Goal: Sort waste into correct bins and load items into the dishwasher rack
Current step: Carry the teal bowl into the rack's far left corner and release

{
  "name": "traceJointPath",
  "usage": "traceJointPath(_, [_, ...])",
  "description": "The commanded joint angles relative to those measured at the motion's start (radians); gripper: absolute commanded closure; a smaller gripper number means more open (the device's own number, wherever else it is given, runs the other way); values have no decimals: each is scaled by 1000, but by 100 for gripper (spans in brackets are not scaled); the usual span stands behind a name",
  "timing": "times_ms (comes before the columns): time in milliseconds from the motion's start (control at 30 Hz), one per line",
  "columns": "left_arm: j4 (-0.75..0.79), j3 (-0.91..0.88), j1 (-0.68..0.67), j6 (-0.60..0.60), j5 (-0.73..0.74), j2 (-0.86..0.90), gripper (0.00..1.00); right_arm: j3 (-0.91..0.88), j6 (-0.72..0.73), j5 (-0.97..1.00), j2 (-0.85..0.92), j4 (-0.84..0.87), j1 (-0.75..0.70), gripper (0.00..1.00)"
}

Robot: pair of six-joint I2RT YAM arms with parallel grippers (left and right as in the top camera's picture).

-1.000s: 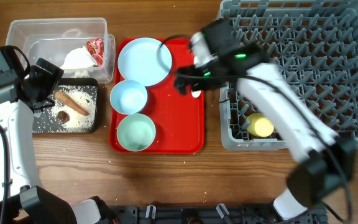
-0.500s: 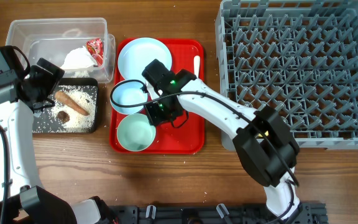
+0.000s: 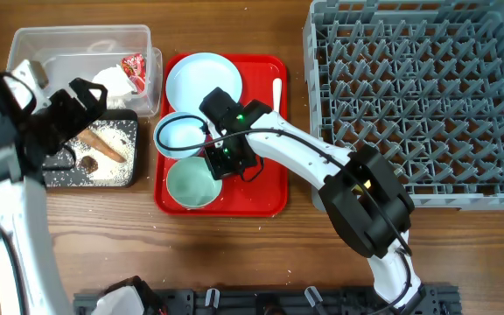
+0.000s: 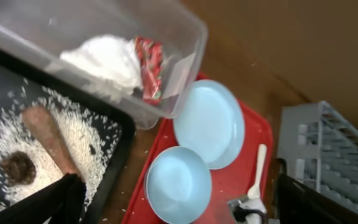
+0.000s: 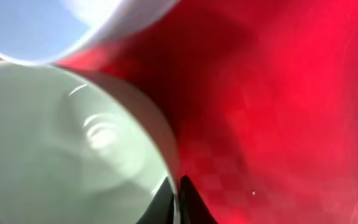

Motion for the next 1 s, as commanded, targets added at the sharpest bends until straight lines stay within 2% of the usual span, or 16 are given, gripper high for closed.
traceJointPath(0, [-3, 20, -3, 32, 6, -131, 0, 10, 6, -14, 16, 4, 2, 96])
traceJointPath(133, [-23, 20, -3, 31, 0, -152, 0, 63, -11, -35, -36, -45, -39, 96])
traceJointPath(200, [-30, 20, -3, 31, 0, -146, 0, 73, -29, -33, -115, -60, -71, 96])
traceJointPath(267, [-31, 20, -2, 31, 0, -143, 0, 74, -29, 75, -245, -82, -133, 96])
traceJointPath(333, [-30, 20, -3, 31, 0, -143, 0, 74, -26, 273, -359, -104, -209, 96])
traceJointPath(367, [-30, 20, -3, 31, 0, -143, 0, 74, -16, 474, -415, -104, -262, 96])
traceJointPath(433, [-30, 20, -3, 31, 0, -143, 0, 74, 4, 847, -443, -47, -343, 96])
traceJointPath(500, [-30, 20, -2, 31, 0, -143, 0, 71, -21, 1035, -430, 40, -399, 96])
traceJointPath(600, [-30, 20, -3, 31, 0, -143, 0, 69, -223, 1173, -369, 271, -480, 96])
traceJointPath(767, [-30, 20, -3, 31, 0, -143, 0, 68, -741, 1376, -141, 702, -504, 96])
traceJointPath(867, [-30, 20, -3, 31, 0, -143, 0, 68, -871, 1405, -33, 767, -501, 96])
traceJointPath(967, [-30, 20, -3, 31, 0, -143, 0, 68, -863, 1418, 14, 765, -499, 95])
